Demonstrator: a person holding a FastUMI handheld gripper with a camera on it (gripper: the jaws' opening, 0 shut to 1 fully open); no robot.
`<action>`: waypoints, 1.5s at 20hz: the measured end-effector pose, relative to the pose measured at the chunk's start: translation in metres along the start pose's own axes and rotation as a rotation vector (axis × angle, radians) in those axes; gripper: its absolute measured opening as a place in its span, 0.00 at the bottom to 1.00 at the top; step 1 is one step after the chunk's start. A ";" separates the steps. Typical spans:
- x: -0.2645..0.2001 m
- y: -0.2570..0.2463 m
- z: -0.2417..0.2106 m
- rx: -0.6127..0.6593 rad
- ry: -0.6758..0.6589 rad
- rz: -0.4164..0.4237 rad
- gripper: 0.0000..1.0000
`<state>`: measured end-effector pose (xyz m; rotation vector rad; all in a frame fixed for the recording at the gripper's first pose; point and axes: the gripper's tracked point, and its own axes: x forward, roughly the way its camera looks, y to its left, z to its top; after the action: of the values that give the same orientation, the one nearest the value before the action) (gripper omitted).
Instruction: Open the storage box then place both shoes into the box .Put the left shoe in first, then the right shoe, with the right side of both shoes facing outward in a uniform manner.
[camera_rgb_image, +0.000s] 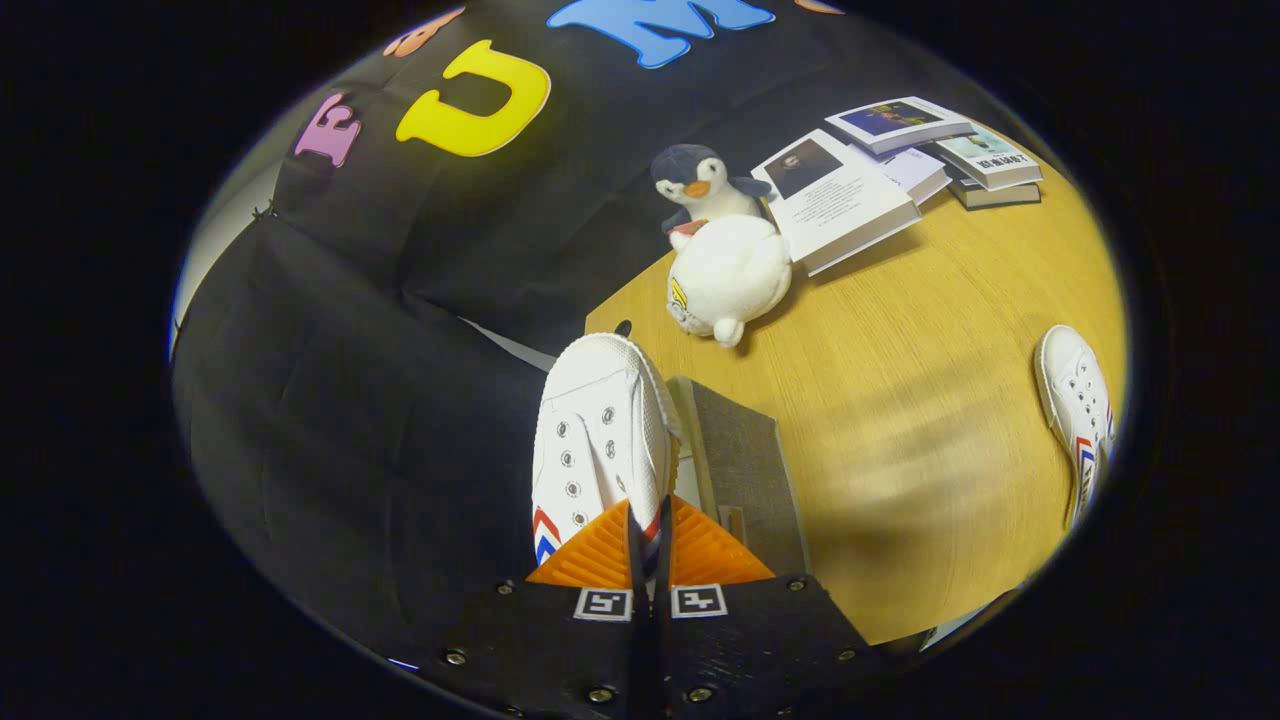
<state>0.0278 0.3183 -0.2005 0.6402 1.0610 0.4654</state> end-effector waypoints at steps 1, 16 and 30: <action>0.007 0.005 -0.004 -0.015 0.005 -0.006 0.00; 0.082 0.010 -0.074 -0.089 0.095 -0.129 0.00; 0.082 0.037 -0.096 -0.221 0.107 -0.014 0.75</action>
<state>-0.0259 0.4216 -0.2610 0.4150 1.0963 0.6008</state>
